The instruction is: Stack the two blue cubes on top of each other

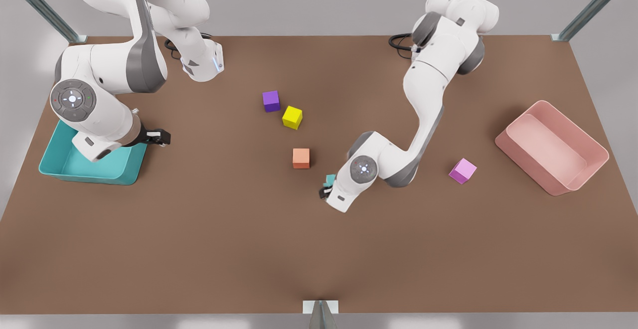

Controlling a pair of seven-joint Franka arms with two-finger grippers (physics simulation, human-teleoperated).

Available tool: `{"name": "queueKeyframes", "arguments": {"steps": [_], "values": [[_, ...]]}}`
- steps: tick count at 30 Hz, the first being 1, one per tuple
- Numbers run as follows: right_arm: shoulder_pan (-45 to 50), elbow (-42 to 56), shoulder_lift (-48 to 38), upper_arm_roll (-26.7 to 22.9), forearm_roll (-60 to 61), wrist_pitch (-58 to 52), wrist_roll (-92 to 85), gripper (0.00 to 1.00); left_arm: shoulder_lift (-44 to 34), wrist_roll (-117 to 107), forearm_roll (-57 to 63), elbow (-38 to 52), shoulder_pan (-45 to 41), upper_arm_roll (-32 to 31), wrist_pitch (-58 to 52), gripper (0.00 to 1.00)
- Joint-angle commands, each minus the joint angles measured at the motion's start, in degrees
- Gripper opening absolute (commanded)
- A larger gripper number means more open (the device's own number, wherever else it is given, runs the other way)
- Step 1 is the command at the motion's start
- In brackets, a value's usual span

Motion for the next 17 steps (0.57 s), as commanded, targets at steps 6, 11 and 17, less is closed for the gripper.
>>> {"name": "queueKeyframes", "arguments": {"steps": [6,11,17], "values": [[0.00,0.25,-0.15,-0.01,0.00,0.04,-0.09,1.00,-19.79,19.45,0.88,0.22,19.52,-0.34,-31.74,1.00],[-0.18,0.16,-0.85,-0.01,-0.17,0.48,-0.18,1.00,-41.42,58.95,-0.50,-23.44,27.35,8.00,-35.87,1.00],[-0.18,0.16,-0.77,-0.01,-0.09,0.48,-0.18,1.00,-41.07,58.78,-3.60,-20.70,27.26,8.09,-37.75,1.00]]}}
